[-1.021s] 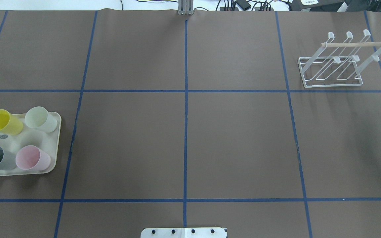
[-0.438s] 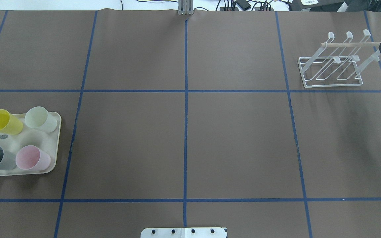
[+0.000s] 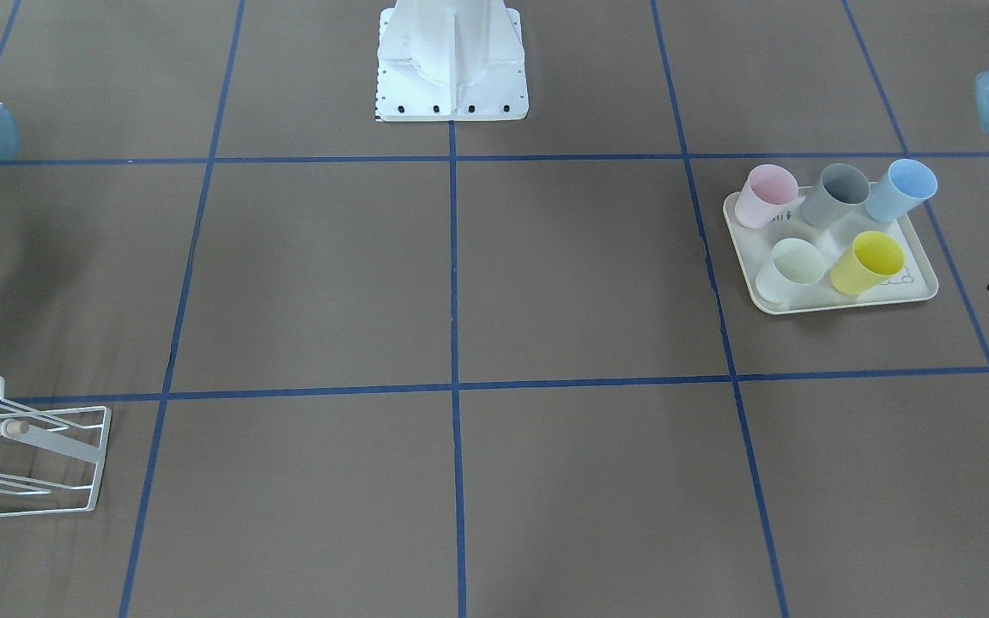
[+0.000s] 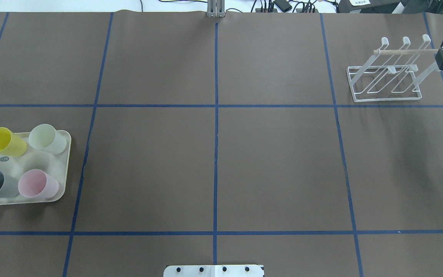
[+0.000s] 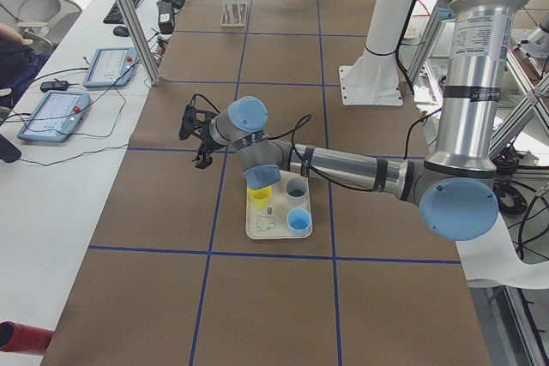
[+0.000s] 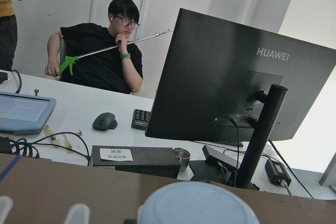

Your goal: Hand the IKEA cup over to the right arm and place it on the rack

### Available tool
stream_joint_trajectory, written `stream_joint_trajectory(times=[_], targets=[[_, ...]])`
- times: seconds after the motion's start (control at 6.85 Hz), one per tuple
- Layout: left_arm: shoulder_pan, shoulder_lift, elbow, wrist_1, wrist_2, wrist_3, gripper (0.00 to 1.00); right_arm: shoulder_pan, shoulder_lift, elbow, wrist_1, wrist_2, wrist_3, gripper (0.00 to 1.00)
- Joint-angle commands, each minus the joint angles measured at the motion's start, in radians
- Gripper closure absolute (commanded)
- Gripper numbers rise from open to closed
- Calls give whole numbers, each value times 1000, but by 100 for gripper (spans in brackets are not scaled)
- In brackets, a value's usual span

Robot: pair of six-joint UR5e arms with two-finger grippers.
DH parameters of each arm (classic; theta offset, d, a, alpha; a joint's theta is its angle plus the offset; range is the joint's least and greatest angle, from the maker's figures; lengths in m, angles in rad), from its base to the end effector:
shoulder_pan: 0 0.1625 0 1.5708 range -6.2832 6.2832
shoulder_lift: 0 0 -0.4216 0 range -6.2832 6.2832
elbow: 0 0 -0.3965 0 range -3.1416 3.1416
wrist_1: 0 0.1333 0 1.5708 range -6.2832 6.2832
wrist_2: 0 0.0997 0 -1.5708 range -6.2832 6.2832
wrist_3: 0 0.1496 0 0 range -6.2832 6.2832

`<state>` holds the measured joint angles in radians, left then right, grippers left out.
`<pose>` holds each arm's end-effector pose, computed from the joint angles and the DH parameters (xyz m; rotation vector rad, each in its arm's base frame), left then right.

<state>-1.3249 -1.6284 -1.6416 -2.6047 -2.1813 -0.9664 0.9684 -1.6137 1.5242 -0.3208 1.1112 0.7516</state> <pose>0.0925 -0.5640 0.4898 0.6151 1.0810 -0.2712 -0.1412 -0.5577 0.5812 1.1473 -0.3984 0.3969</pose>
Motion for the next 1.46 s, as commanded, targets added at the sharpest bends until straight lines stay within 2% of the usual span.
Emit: stream_joint_trajectory(times=[0.0,1.02,1.17,1.31], targets=[[1,-1,2,0,0,0,0,-19,-6,-1,0,-4,2,100],[0,2,0,0,0,-3,0,-48,-8,-26,0,-23,31,100],[0,2,0,0,0,-3,0,-46,-8,-24,0,-22,29,62],[0,1,0,0,0,-3,0,-46,-9,-24,2,-19,28,4]])
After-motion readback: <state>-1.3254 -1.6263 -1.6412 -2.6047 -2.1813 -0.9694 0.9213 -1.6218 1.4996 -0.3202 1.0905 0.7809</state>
